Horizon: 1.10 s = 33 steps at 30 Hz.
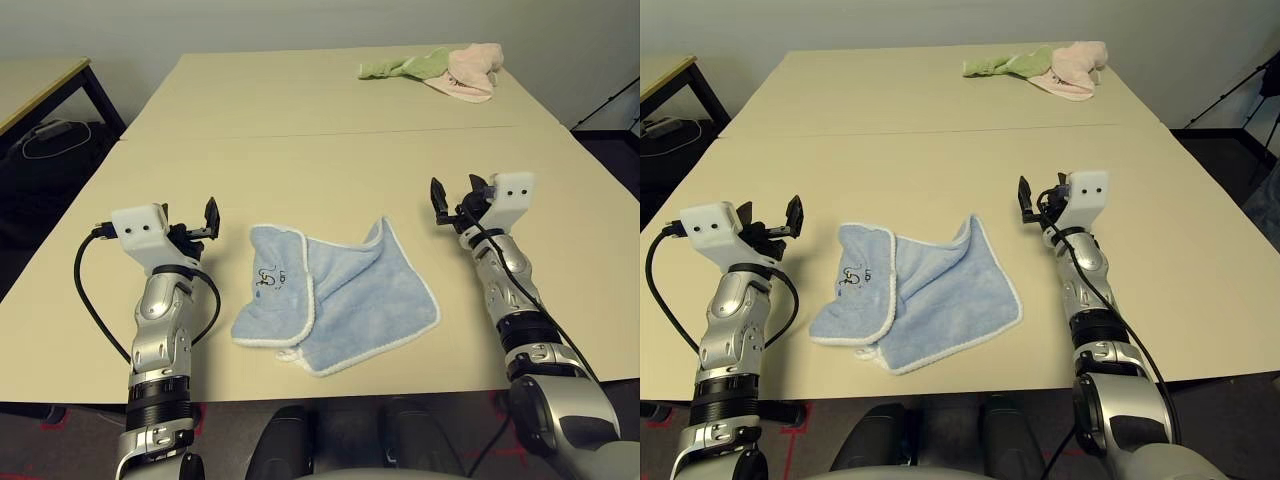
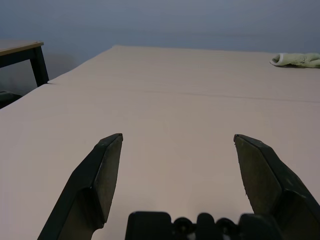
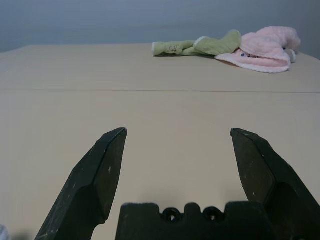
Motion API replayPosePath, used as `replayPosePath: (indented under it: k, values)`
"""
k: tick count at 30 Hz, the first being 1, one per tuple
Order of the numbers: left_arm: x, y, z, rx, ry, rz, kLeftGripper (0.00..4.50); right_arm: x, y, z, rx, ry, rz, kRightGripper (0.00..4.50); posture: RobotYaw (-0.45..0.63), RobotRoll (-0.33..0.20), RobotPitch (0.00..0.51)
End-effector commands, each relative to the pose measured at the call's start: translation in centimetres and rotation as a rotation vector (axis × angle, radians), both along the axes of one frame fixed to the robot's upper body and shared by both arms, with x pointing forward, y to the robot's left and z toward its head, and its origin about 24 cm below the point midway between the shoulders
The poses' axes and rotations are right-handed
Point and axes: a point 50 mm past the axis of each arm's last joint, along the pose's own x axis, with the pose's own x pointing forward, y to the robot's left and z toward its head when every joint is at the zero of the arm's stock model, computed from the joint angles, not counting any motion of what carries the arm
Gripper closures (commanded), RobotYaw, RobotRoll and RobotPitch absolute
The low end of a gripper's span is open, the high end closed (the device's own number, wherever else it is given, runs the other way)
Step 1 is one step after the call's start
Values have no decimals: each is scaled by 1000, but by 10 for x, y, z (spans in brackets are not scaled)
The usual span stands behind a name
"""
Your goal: Fold the towel and set it aside.
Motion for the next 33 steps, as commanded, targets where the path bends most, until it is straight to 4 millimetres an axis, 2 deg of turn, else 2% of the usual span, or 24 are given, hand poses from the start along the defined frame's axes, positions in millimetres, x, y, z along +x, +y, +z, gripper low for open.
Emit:
replayPosePath:
  k: [1, 14, 23, 29, 33]
  values:
    - [-1, 2, -5, -1, 22, -16, 0, 2, 0, 1, 11, -9, 8, 25, -2, 0, 45]
    - [-3, 5, -3, 8, 35, -50, 0, 5, 2, 0, 5, 29, 63, 25, -4, 0, 48]
    - [-8, 4, -2, 19, 64, -127, 0, 10, -2, 7, -170, 108, 372, 25, 12, 0, 50]
    - [-11, 2, -1, 37, 88, -169, 0, 14, 3, 15, -374, 175, 619, 25, 30, 0, 53]
    - [-14, 1, -1, 47, 107, -193, 0, 19, 10, 23, -478, 191, 709, 25, 45, 0, 56]
